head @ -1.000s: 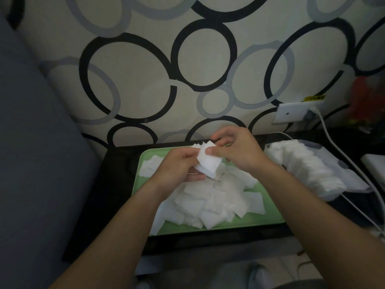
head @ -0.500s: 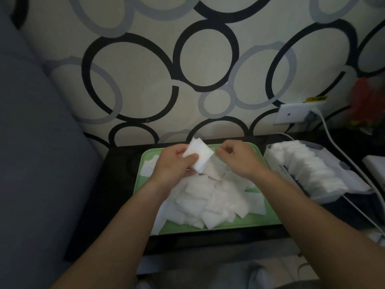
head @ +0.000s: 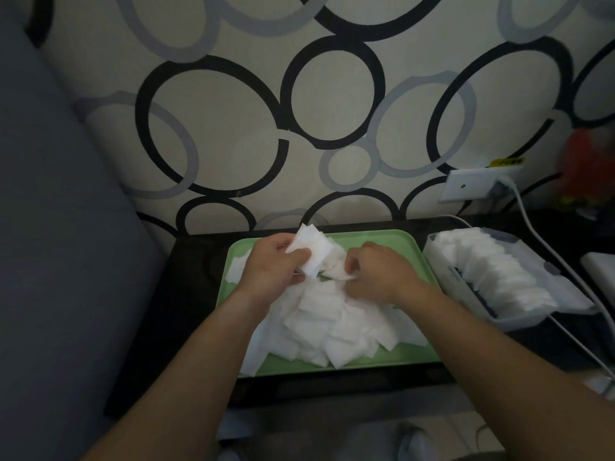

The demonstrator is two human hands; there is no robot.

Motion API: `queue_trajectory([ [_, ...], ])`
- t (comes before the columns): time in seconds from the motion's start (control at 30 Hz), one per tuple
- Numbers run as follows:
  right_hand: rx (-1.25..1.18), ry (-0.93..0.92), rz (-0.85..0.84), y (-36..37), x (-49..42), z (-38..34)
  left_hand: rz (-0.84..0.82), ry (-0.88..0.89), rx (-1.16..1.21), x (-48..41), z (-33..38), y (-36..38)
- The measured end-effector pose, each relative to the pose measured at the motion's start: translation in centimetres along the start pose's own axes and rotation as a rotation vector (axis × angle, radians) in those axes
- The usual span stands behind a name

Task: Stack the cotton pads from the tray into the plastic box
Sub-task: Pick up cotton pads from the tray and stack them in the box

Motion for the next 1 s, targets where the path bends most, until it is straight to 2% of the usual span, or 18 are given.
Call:
queue_trajectory([
  [0.13,-0.184,0.033,0.126,-1.1,-0.3,0.3,0.013,-0.002,-0.003,-0.4,-0.2,-0.2],
  [0.27,-0.583,0.192,0.248,-3.1,0.0,1.7,0.035,-0.021,-0.024,-0.7,-0.6,-0.4],
  [0.4,-0.992,0.329,0.187,-3.1,-0.1,2.5,0.087,-0.028,-0.03,-1.0,-0.8,-0.6],
  [0.5,-1.176,0.355,0.146,-4.0,-0.1,1.3,0.083,-0.029,-0.037,-1.0,-1.0,-0.6],
  [0.6,-1.362,0.352,0.013,-4.4,0.1,-0.1,0.025,-0.021,-0.041,-0.7,-0.9,0.2],
  [0.67,-1.348,0.285,-0.087,-4.3,0.4,-1.0,-0.032,-0.009,-0.031,-0.3,-0.8,0.9],
  [0.73,-1.257,0.219,-0.11,-4.1,0.5,-1.4,-0.091,0.004,-0.025,0.1,-0.5,1.5],
  [0.83,-1.093,0.186,-0.026,-4.3,0.4,-1.3,-0.154,0.019,-0.018,0.6,0.0,2.0],
  [1.0,-0.997,0.179,0.066,-4.9,0.4,-1.0,-0.225,0.054,-0.033,0.9,0.2,2.4],
])
Point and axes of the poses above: each hand's wrist, its own x-axis away from the middle knuckle, its own y-axis out of the palm, z = x × y, the point moved 7 cm from there along -x, towards the middle knuckle, and after that the axes turned 15 degrees about z, right-handed, at the moved point
